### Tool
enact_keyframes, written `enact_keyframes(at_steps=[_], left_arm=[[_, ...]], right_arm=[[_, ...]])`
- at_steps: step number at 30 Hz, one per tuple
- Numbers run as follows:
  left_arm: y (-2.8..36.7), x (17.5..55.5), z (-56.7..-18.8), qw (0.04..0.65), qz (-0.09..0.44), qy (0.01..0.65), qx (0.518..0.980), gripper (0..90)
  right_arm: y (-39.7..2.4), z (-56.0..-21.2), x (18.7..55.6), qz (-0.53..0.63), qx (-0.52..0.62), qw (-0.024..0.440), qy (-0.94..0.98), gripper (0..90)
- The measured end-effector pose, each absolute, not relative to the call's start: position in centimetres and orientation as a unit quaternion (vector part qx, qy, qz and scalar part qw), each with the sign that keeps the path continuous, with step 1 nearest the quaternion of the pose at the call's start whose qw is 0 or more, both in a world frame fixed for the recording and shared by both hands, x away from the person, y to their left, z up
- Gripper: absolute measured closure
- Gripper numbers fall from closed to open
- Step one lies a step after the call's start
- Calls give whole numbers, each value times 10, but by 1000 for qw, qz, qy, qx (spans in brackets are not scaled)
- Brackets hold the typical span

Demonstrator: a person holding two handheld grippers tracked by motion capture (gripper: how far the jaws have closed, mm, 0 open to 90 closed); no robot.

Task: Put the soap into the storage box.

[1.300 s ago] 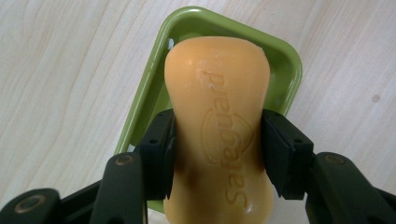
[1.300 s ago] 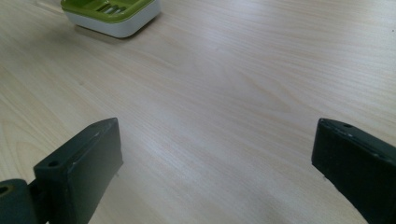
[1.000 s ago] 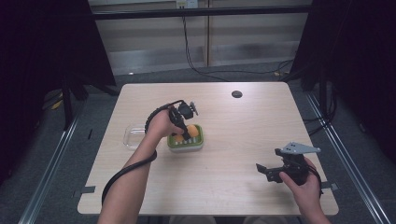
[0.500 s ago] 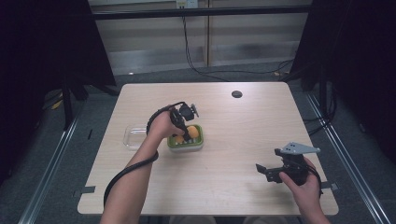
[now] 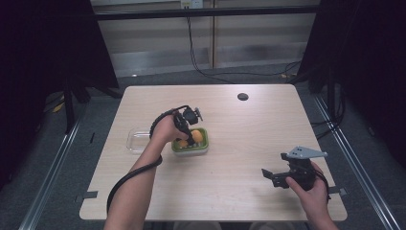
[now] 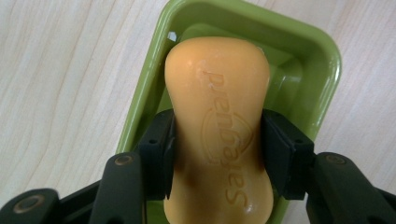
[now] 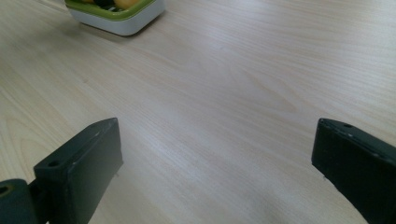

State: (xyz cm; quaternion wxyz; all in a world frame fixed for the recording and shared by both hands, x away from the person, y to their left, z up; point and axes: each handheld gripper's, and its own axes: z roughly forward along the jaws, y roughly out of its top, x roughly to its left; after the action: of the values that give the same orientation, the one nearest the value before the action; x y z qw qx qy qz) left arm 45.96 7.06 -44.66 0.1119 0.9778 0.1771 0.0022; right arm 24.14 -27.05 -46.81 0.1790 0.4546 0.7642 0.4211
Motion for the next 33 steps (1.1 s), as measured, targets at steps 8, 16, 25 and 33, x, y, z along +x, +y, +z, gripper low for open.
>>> enact_keyframes(at_steps=[8,16,25,33], left_arm=[[74,462,-435,134,0,184,974,495],[81,458,-427,146,4,215,966,415],[89,451,-419,174,-6,265,948,239],[94,438,-413,190,-7,279,941,190]], right_arm=[[-268,-469,241,418,451,178,768,14],[-268,-467,241,419,453,179,766,14],[-266,-466,241,420,452,180,766,14],[-265,-465,242,424,450,180,765,14]])
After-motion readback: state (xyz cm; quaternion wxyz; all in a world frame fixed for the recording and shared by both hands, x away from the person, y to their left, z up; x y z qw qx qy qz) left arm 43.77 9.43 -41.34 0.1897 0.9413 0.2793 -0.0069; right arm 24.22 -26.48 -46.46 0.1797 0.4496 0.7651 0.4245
